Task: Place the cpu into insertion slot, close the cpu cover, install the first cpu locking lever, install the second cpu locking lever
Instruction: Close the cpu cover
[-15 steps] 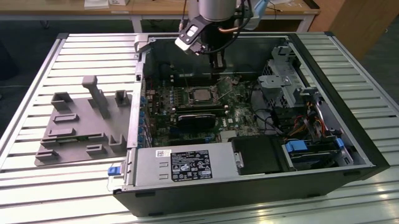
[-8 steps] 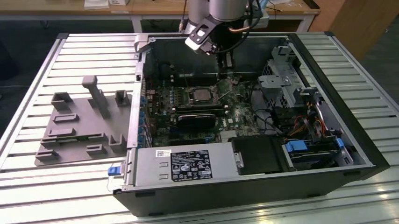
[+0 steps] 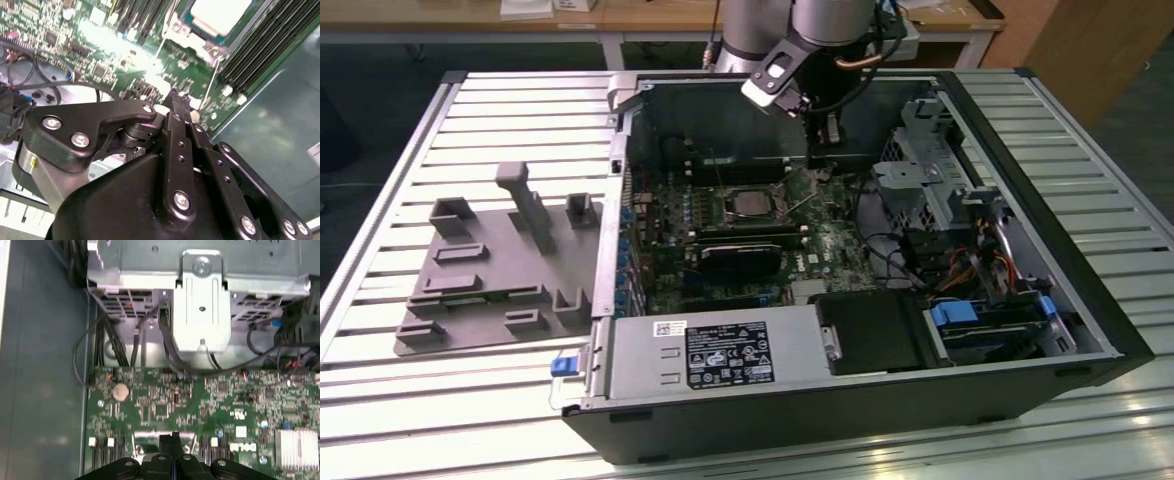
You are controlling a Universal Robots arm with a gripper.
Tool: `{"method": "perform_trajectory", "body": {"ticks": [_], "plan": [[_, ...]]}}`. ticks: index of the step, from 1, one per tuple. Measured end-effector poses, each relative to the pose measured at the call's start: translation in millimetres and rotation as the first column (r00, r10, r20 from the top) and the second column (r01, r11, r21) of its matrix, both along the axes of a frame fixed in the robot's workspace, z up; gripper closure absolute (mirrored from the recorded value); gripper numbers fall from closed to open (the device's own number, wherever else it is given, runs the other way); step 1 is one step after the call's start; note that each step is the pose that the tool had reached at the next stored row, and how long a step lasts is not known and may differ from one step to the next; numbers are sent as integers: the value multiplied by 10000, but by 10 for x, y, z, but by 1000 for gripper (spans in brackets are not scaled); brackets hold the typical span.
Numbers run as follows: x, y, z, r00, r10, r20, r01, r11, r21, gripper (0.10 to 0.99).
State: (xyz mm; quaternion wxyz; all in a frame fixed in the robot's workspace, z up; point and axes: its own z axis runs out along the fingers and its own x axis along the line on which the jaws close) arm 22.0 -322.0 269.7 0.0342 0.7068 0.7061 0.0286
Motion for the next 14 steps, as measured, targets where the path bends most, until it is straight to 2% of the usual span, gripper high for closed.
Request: {"method": "perform_trajectory", "body": {"ticks": [9,14], "plan": [[189,16,-46,9998,-177,0,177,9998,-1,984],[239,19,-108,9995,-331,-1,331,9994,-16,984]]}}
